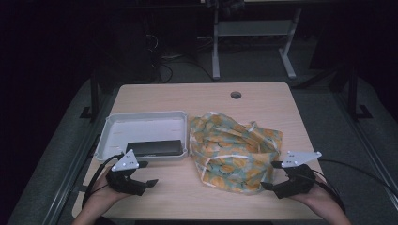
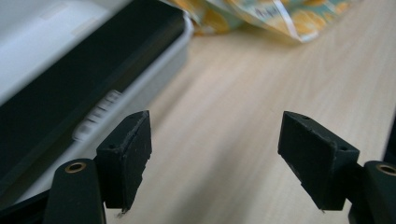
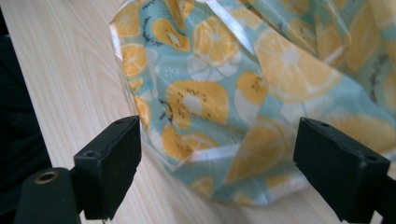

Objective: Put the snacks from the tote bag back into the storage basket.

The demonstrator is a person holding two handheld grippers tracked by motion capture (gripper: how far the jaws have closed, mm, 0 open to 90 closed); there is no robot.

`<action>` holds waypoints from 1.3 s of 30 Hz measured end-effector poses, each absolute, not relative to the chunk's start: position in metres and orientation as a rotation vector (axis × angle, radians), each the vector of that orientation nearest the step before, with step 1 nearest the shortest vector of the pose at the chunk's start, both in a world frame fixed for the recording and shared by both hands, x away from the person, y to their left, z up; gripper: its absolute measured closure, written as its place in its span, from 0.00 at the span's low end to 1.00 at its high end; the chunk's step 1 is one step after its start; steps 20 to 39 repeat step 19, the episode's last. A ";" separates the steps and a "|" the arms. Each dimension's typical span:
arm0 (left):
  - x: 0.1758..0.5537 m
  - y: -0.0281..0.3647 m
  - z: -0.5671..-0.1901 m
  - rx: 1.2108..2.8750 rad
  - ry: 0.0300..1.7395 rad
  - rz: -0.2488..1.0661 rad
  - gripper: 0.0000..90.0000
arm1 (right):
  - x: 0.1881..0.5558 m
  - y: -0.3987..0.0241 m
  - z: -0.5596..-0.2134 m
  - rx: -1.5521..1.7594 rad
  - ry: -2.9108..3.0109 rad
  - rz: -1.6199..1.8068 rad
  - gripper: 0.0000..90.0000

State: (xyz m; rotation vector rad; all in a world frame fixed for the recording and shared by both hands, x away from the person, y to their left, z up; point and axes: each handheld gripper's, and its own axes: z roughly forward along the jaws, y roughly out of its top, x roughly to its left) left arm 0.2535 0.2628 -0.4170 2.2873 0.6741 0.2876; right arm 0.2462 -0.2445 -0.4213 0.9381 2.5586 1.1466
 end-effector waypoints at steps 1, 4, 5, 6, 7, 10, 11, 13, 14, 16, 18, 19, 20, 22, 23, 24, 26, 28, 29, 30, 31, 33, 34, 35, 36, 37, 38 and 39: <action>0.253 0.261 -0.420 2.309 0.664 0.297 0.28 | 0.245 -0.246 -0.422 0.945 2.549 1.144 0.17; 0.255 0.257 -0.425 2.315 0.645 0.273 0.27 | 0.245 -0.245 -0.424 0.945 2.547 1.144 0.17; 0.256 0.256 -0.426 2.311 0.648 0.266 0.27 | 0.246 -0.245 -0.425 0.938 2.549 1.145 0.17; 0.257 0.255 -0.426 2.322 0.642 0.263 0.27 | 0.247 -0.245 -0.425 0.943 2.556 1.144 0.17; 0.258 0.254 -0.427 2.320 0.637 0.260 0.27 | 0.248 -0.245 -0.426 0.937 2.553 1.146 0.17; 0.258 0.252 -0.428 2.325 0.628 0.273 0.26 | 0.250 -0.246 -0.428 0.953 2.548 1.155 0.17; 0.258 0.253 -0.428 2.324 0.633 0.268 0.26 | 0.250 -0.247 -0.429 0.948 2.548 1.153 0.17; 0.258 0.254 -0.429 2.332 0.633 0.267 0.27 | 0.250 -0.248 -0.431 0.957 2.552 1.149 0.17; 0.259 0.254 -0.430 2.333 0.634 0.264 0.27 | 0.250 -0.248 -0.431 0.959 2.553 1.144 0.17; 0.259 0.254 -0.432 2.343 0.632 0.265 0.27 | 0.250 -0.248 -0.431 0.961 2.553 1.143 0.17; 0.259 0.253 -0.434 2.351 0.633 0.258 0.26 | 0.250 -0.249 -0.431 0.955 2.547 1.146 0.17; 0.259 0.253 -0.434 2.353 0.634 0.252 0.26 | 0.250 -0.249 -0.431 0.958 2.544 1.147 0.17; 0.259 0.253 -0.434 2.353 0.634 0.252 0.26 | 0.250 -0.249 -0.431 0.958 2.544 1.147 0.17; 0.259 0.253 -0.434 2.353 0.634 0.252 0.26 | 0.250 -0.249 -0.431 0.958 2.544 1.147 0.17; 0.259 0.253 -0.434 2.353 0.634 0.252 0.26 | 0.250 -0.249 -0.431 0.958 2.544 1.147 0.17; 0.259 0.253 -0.434 2.353 0.634 0.252 0.26 | 0.250 -0.249 -0.431 0.958 2.544 1.147 0.17; 0.259 0.253 -0.434 2.353 0.634 0.252 0.26 | 0.250 -0.249 -0.431 0.958 2.544 1.147 0.17; 0.259 0.253 -0.434 2.353 0.634 0.252 0.26 | 0.250 -0.249 -0.431 0.958 2.544 1.147 0.17; 0.259 0.253 -0.434 2.353 0.634 0.252 0.26 | 0.250 -0.249 -0.431 0.958 2.544 1.147 0.17; 0.259 0.253 -0.434 2.353 0.634 0.252 0.26 | 0.250 -0.249 -0.431 0.958 2.544 1.147 0.17; 0.259 0.253 -0.434 2.353 0.634 0.252 0.26 | 0.250 -0.249 -0.431 0.958 2.544 1.147 0.17; 0.259 0.253 -0.434 2.353 0.634 0.252 0.26 | 0.250 -0.249 -0.431 0.958 2.544 1.147 0.17; 0.259 0.253 -0.434 2.353 0.634 0.252 0.26 | 0.250 -0.249 -0.431 0.958 2.544 1.147 0.17; 0.259 0.253 -0.434 2.353 0.634 0.252 0.26 | 0.250 -0.249 -0.431 0.958 2.544 1.147 0.17; 0.259 0.253 -0.434 2.353 0.634 0.252 0.26 | 0.250 -0.249 -0.431 0.958 2.544 1.147 0.17; 0.259 0.253 -0.434 2.353 0.634 0.252 0.26 | 0.250 -0.249 -0.431 0.958 2.544 1.147 0.17; 0.259 0.253 -0.434 2.353 0.634 0.252 0.26 | 0.250 -0.249 -0.431 0.958 2.544 1.147 0.17; 0.259 0.253 -0.434 2.353 0.634 0.252 0.26 | 0.250 -0.249 -0.431 0.958 2.544 1.147 0.17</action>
